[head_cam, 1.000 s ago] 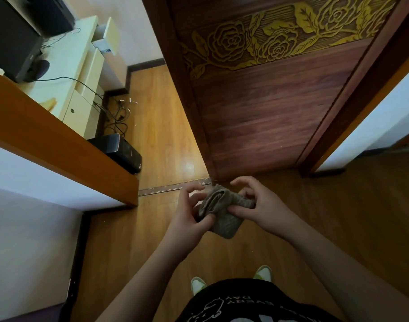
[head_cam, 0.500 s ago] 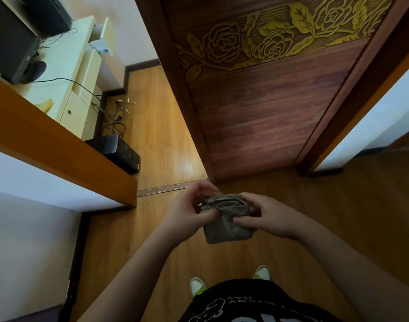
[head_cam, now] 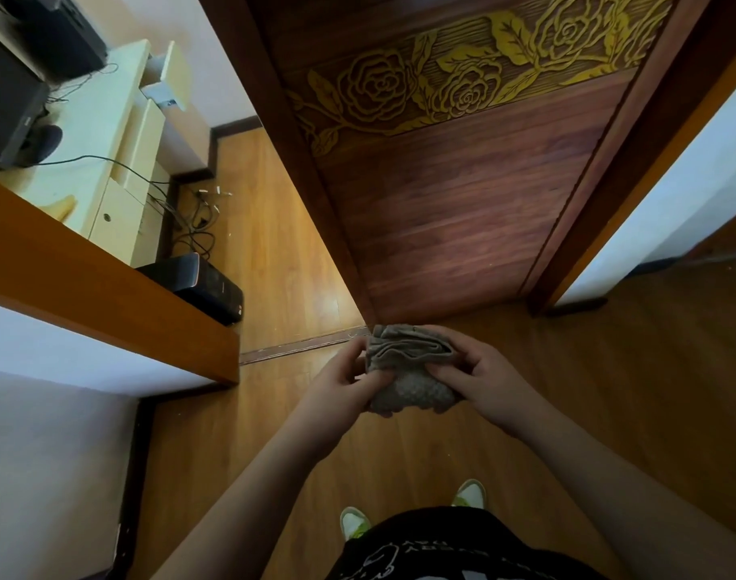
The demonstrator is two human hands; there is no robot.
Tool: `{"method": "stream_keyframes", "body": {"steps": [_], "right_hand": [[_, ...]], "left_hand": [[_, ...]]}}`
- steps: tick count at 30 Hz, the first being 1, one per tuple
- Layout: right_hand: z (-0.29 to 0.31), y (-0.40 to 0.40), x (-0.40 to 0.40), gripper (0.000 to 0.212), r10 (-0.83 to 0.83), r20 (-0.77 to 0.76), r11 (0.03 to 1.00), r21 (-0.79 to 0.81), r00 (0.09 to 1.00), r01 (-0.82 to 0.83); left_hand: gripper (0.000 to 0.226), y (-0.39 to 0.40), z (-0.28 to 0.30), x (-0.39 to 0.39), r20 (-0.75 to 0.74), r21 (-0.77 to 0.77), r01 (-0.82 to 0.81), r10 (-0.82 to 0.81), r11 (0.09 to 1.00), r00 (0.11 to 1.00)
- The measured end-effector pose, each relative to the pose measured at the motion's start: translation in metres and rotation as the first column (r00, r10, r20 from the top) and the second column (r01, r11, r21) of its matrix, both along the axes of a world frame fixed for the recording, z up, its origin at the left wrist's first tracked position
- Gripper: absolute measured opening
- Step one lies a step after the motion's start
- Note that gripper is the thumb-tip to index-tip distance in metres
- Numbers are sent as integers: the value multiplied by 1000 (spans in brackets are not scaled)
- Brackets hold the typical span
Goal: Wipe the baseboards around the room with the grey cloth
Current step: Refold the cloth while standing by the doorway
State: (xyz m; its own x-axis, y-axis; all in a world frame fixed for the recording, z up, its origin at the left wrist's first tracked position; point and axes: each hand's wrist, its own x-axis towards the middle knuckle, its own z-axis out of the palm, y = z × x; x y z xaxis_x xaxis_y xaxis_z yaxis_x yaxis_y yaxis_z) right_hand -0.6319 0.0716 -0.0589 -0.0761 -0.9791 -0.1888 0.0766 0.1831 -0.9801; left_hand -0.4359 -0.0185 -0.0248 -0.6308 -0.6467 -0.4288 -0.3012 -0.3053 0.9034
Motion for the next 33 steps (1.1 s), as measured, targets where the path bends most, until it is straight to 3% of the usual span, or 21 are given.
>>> {"method": "stream_keyframes", "body": {"steps": [6, 12, 16, 20, 22, 25, 30, 33], "right_hand": [[9, 3, -12, 33, 10, 201, 999, 45, 980, -20], [6, 8, -11, 32, -123, 378, 989, 119, 917, 84], [2, 17, -18, 40, -70, 508, 989, 151, 859, -9], [3, 23, -19, 77, -50, 670, 990, 130, 741, -51], [5, 22, -17, 80, -89, 645, 982, 184, 759, -41], [5, 20, -19, 61, -121, 510, 964, 266, 852, -22], [8, 20, -28, 46, -19, 356, 979, 196, 934, -55], [8, 20, -28, 40, -10, 225, 985, 169, 974, -29]], "left_hand": [[34, 1, 1, -12, -121, 55, -31, 38, 998, 992], [24, 1, 2, -25, -230, 126, -9, 38, 992, 973], [23, 1, 5, -29, -153, -119, 54, -72, 991, 986], [37, -1, 10, -28, -41, -376, 171, -201, 911, 979], [40, -1, 12, -30, 3, -494, 230, -263, 838, 965], [46, 0, 13, -33, 64, -621, 297, -331, 725, 942], [42, 4, 10, -32, 37, -592, 267, -305, 760, 952], [41, 3, 8, -28, 32, -484, 278, -301, 829, 953]]}}
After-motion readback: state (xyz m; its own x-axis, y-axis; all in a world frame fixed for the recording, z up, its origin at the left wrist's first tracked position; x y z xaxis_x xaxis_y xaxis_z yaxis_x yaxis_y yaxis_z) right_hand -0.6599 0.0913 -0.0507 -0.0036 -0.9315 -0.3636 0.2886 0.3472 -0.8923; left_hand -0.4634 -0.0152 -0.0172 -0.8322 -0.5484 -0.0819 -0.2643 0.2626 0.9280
